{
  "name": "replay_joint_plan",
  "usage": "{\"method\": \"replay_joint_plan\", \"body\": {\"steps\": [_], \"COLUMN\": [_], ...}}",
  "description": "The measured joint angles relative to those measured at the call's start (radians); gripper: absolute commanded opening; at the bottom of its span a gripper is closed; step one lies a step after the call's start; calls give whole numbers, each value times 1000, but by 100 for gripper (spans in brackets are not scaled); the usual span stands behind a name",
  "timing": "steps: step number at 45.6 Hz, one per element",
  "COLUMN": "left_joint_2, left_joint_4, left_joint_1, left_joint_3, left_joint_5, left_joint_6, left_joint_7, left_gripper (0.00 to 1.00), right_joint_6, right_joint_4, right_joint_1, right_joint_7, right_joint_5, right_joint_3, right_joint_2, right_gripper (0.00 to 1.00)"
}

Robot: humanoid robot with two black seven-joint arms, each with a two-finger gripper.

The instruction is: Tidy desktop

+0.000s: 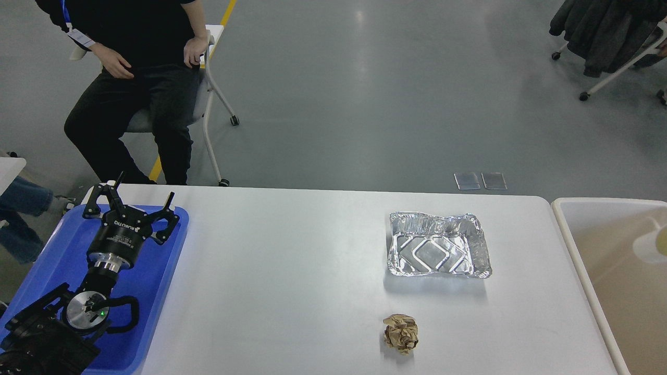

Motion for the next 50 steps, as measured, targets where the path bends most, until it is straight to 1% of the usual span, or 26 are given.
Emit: {"method": "replay_joint_plan", "body": {"steps": [10, 16, 21, 34, 50], "left_joint_2": [0, 0, 0, 0, 0], "left_joint_4": [0, 0, 0, 0, 0], "left_joint_1": [0, 0, 0, 0, -1], "left_joint_3": [0, 0, 0, 0, 0], "left_joint_5": [0, 0, 0, 0, 0], "left_joint_6": [0, 0, 0, 0, 0], "left_joint_7": [0, 0, 0, 0, 0], "left_gripper": [99, 99, 99, 99, 99], "right_joint_6": [-169, -273, -327, -427, -476], "right_joint_4": [-43, -114, -170, -238, -255], "right_joint_1": [-79, -122, -149, -202, -237], "right_joint_7": [3, 5, 7, 10, 12], "right_joint_5": [-134, -185, -236, -357, -404], "right_joint_3": [33, 39, 41, 31, 9], "right_joint_2": [69, 145, 204, 331, 385], "right_gripper": [0, 0, 0, 0, 0]}}
